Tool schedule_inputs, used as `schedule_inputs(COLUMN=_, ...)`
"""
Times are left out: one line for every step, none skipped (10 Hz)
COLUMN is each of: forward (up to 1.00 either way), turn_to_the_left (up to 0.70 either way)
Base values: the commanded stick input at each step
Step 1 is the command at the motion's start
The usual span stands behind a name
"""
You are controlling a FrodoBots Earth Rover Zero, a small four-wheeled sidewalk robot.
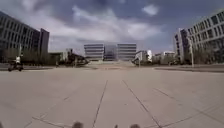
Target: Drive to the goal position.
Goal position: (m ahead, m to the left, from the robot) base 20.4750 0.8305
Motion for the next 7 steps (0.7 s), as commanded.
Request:
schedule_inputs(forward=0.70, turn_to_the_left=-0.01)
schedule_inputs(forward=0.70, turn_to_the_left=-0.02)
schedule_inputs(forward=0.70, turn_to_the_left=-0.05)
schedule_inputs(forward=0.70, turn_to_the_left=-0.07)
schedule_inputs(forward=0.70, turn_to_the_left=-0.01)
schedule_inputs(forward=0.70, turn_to_the_left=-0.02)
schedule_inputs(forward=0.70, turn_to_the_left=-0.09)
